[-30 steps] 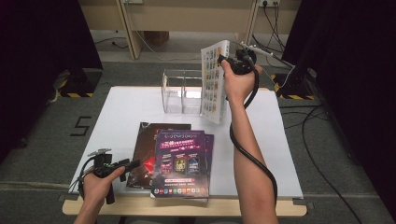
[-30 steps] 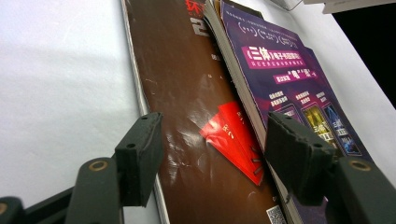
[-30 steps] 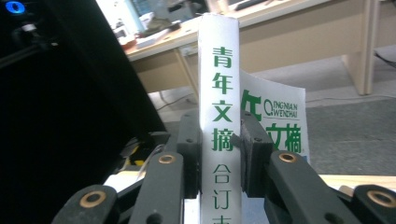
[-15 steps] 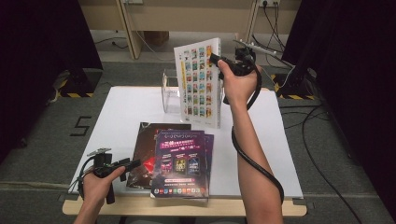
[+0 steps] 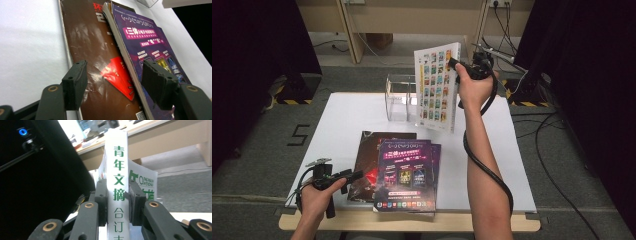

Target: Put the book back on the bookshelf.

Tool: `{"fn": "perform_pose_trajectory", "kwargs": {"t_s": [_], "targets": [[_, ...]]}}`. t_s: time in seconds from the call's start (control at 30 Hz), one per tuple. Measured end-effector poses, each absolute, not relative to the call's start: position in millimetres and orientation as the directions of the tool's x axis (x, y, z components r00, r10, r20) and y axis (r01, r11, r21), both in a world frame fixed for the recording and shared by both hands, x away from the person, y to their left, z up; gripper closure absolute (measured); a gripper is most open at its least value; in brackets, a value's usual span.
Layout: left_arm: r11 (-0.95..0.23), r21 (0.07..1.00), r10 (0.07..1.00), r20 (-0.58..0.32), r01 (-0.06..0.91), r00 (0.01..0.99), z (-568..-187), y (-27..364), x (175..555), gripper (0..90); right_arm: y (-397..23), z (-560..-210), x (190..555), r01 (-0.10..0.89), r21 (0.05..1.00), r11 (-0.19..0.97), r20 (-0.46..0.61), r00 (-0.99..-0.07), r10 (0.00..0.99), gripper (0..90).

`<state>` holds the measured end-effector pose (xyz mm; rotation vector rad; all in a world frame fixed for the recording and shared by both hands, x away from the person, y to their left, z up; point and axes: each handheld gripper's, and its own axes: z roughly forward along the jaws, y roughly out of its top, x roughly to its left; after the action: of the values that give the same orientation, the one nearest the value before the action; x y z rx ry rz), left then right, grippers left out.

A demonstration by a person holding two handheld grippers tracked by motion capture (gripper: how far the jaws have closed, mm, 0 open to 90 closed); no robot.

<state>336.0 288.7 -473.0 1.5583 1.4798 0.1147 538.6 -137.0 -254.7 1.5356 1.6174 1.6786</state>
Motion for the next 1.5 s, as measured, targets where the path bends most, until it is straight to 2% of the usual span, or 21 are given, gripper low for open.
{"fn": "perform_pose_trajectory", "kwargs": {"t_s": [0.4,0.73,0.9,1.5], "targets": [[0.178,0.659,0.815,-0.514,0.731,0.266,-474,287,336,37.1,-164,-258,540,0.392,0.863,-0.319,0.447,-0.296,0.844,74.0],[0.177,0.659,0.815,-0.515,0.731,0.267,-475,286,337,37.3,-143,-255,541,0.427,0.855,-0.295,0.472,-0.404,0.783,74.1],[0.176,0.66,0.815,-0.514,0.731,0.268,-474,288,336,37.3,-130,-255,544,0.449,0.846,-0.287,0.481,-0.41,0.775,74.0],[0.178,0.66,0.817,-0.513,0.73,0.265,-475,290,336,37.4,-143,-264,563,0.421,0.866,-0.271,0.43,-0.349,0.833,74.0]]}}
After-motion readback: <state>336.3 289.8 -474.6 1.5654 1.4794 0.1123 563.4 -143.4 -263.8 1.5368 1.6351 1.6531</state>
